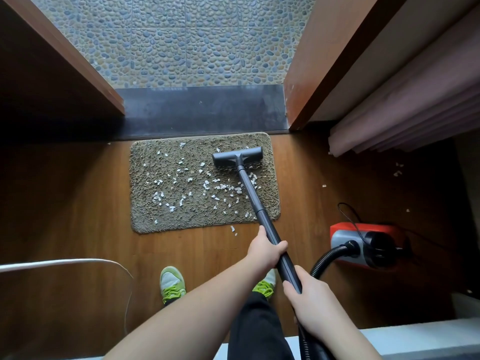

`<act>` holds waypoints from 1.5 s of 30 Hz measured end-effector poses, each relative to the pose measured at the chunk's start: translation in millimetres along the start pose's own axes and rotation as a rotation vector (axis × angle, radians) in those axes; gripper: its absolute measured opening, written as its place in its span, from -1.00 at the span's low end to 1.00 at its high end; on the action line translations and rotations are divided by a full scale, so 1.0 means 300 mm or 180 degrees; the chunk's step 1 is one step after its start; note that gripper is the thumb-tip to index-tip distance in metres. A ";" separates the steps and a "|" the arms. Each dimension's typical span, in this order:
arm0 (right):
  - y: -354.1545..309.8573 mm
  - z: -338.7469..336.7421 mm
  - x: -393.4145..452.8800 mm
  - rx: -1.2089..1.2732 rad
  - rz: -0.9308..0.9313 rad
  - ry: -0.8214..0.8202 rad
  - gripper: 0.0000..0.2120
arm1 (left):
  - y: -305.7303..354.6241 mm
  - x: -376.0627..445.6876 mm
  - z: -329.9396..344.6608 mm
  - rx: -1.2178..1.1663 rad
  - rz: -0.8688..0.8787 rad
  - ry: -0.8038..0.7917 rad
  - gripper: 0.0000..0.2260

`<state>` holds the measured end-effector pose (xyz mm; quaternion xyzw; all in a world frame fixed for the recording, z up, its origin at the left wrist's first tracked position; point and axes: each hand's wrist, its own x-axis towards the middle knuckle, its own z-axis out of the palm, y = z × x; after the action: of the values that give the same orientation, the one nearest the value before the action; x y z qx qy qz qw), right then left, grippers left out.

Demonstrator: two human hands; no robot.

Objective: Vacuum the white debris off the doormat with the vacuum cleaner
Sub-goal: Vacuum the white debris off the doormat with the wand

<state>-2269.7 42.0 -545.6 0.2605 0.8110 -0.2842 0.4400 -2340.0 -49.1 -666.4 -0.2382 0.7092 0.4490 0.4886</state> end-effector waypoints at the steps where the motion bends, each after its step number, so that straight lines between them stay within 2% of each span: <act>1: -0.010 -0.005 0.017 -0.0012 -0.0037 0.0042 -0.82 | 0.012 0.014 -0.009 0.0010 0.0008 0.0024 -0.22; 3: -0.037 -0.016 0.052 -0.0031 -0.0088 0.0088 -0.85 | 0.039 0.039 -0.028 0.0002 0.0038 0.0050 -0.30; 6: -0.078 -0.035 0.101 -0.0040 -0.0100 0.0096 -0.81 | 0.080 0.073 -0.058 -0.0136 0.0083 0.0096 -0.58; 7: -0.090 -0.040 0.116 -0.0041 -0.0114 0.0109 -0.81 | 0.093 0.083 -0.068 -0.0157 0.0106 0.0103 -0.62; 15: -0.154 -0.066 0.176 -0.0093 -0.0063 0.0146 -0.81 | 0.165 0.110 -0.114 -0.0221 0.0203 0.0116 -0.64; 28: -0.125 -0.035 0.108 -0.0313 0.0002 0.0124 -0.82 | 0.109 0.066 -0.077 -0.0344 0.0131 -0.0046 -0.69; 34: -0.087 -0.026 0.061 -0.0324 0.0046 0.0088 -0.83 | 0.078 0.029 -0.046 -0.0342 0.0035 -0.0170 -0.63; 38: -0.060 -0.018 0.032 -0.0327 0.0052 0.0095 -0.82 | 0.039 0.038 -0.012 -0.0131 0.0037 -0.0166 -0.29; 42: -0.033 -0.005 0.004 -0.0352 0.0068 0.0064 -0.81 | 0.024 -0.010 -0.001 -0.0251 -0.0070 -0.0232 -0.40; 45: -0.013 0.008 -0.017 -0.0328 0.0120 -0.0008 -0.70 | -0.004 -0.022 0.016 -0.0178 -0.0089 -0.0248 -0.23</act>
<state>-2268.6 36.6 -541.4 0.2525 0.8189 -0.2341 0.4591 -2334.0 -46.3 -661.6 -0.2440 0.6734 0.4707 0.5153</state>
